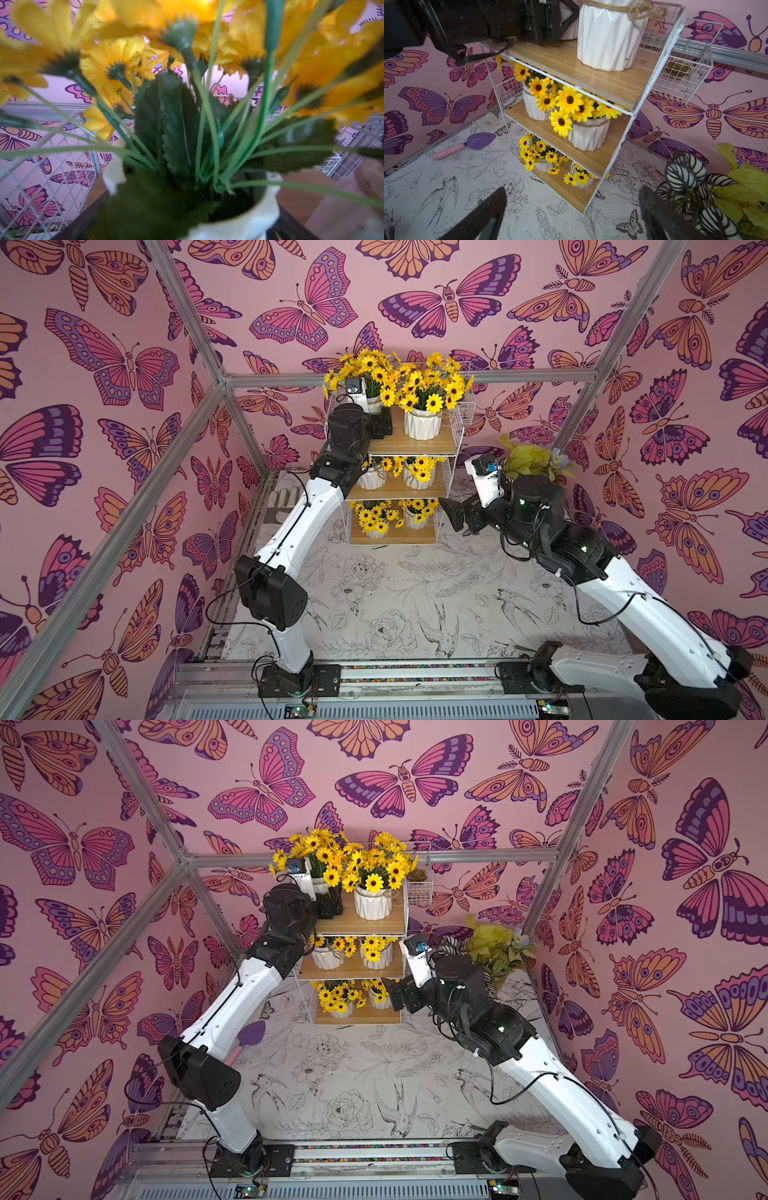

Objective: Take the sunflower pots off the shelves
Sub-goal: Pick up the sunflower pot from the shelf.

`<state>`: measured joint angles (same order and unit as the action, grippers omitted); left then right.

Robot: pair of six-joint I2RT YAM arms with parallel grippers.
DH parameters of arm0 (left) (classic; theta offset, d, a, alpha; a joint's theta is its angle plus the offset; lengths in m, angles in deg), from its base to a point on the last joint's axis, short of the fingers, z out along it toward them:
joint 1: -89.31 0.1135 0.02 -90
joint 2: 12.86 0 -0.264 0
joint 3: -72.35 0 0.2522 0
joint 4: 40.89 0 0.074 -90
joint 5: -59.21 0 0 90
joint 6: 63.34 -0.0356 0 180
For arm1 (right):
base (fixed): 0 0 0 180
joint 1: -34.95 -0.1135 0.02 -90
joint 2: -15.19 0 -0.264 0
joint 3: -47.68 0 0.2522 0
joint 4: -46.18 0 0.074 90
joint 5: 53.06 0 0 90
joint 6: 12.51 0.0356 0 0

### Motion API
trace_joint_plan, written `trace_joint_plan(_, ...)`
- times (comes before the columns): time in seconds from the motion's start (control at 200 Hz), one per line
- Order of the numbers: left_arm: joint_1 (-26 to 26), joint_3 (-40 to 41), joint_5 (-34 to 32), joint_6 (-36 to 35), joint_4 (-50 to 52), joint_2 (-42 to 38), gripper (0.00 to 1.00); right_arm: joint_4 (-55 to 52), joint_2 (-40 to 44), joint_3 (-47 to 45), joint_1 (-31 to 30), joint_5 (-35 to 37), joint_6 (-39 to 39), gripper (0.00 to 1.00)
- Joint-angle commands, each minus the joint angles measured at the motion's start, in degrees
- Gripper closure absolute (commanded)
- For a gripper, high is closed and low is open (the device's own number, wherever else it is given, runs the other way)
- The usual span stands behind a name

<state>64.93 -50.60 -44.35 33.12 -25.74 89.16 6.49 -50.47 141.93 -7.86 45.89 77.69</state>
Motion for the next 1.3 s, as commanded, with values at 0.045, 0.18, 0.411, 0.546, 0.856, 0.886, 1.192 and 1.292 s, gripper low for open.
trace_joint_plan(0.045, 0.30, 5.06, 3.23, 1.66, 0.12, -2.61, 0.47, 0.62, 0.45, -0.40, -0.27, 0.46, 0.82, 0.01)
trace_joint_plan(0.18, 0.30, 8.26, 4.01, 1.81, -0.64, -5.67, 0.48, 0.54, 0.54, -0.27, -0.30, 0.77, 0.54, 0.01)
trace_joint_plan(0.411, 0.17, 14.10, 5.37, 3.09, -1.39, -11.61, 0.49, 1.15, 0.65, -0.54, -0.30, 0.71, 0.34, 0.01)
trace_joint_plan(0.546, 0.06, 18.26, 6.77, 3.92, -2.14, -15.58, 0.49, 1.49, 0.47, -0.52, -0.29, 0.63, -0.10, 0.01)
trace_joint_plan(0.856, -0.23, 23.52, 10.53, 5.52, -2.98, -22.76, 0.48, 3.06, 0.30, -1.31, -0.27, 0.48, -0.26, 0.01)
trace_joint_plan(0.886, -0.23, 23.71, 11.10, 5.87, -2.89, -23.12, 0.49, 3.20, 0.28, -1.47, -0.30, 0.46, -0.22, 0.01)
trace_joint_plan(1.192, -0.32, 26.46, 15.40, 8.04, -2.69, -27.97, 0.49, 4.19, 0.13, -2.35, -0.30, 0.45, -0.21, 0.01)
trace_joint_plan(1.292, -0.32, 27.00, 16.73, 8.14, -2.71, -28.46, 0.49, 4.56, -0.12, -2.48, -0.31, 0.76, -0.36, 0.01)
